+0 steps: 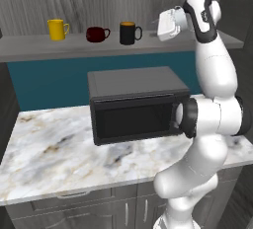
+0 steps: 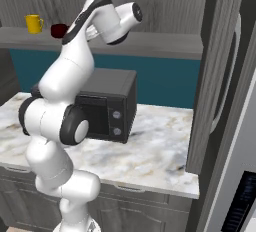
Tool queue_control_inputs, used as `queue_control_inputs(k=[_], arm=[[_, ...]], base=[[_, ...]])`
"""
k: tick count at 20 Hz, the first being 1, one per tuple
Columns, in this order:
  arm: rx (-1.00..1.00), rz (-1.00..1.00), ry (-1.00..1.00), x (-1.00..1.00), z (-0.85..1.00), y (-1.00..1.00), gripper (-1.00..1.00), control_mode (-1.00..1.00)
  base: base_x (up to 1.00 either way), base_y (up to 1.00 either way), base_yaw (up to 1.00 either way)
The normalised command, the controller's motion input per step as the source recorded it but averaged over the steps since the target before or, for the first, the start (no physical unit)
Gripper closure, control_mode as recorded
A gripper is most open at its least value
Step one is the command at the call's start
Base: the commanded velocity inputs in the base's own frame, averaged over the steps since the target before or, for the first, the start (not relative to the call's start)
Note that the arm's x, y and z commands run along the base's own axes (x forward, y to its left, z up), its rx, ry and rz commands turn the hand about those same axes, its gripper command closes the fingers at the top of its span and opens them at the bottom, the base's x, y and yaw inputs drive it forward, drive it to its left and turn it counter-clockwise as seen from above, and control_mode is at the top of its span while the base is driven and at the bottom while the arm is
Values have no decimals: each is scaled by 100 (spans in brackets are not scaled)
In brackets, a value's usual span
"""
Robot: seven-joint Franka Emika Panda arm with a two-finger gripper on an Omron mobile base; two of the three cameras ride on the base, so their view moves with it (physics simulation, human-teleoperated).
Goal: Pick the mug on the counter and place it in the cabinet with the handle facing the right, like the mugs already inside.
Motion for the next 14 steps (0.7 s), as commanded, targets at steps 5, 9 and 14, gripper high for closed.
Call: queue_control_inputs(k=[5, 9, 14], arm=[[0, -1, -1, -39, 0, 0, -100, -100], [0, -2, -2, -49, 0, 2, -100, -100], [0, -3, -2, -51, 0, 6, -100, -100]], base=[[0, 0, 0], [0, 0, 0], [0, 0, 0]])
